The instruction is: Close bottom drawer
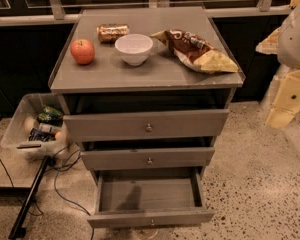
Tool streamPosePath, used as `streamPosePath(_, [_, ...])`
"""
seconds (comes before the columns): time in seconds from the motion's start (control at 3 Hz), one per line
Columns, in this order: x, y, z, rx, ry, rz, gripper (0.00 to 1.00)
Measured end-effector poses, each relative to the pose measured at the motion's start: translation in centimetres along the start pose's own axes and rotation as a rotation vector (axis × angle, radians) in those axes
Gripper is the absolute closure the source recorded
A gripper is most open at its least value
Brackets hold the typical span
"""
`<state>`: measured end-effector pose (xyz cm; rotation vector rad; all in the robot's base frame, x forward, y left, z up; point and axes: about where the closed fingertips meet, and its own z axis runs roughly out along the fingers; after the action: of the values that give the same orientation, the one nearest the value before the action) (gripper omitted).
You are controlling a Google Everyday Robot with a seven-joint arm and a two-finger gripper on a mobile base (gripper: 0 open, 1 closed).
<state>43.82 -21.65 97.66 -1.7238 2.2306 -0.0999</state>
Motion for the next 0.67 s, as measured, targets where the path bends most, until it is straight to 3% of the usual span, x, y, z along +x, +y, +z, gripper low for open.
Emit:
streamPosePath(0.33, [-0.2, 0.2, 0.2, 0.009, -0.004, -0.008, 0.0])
streamPosePath(0.67, [0.2, 1.2, 2.3, 0.007, -0.011, -0.023, 0.0])
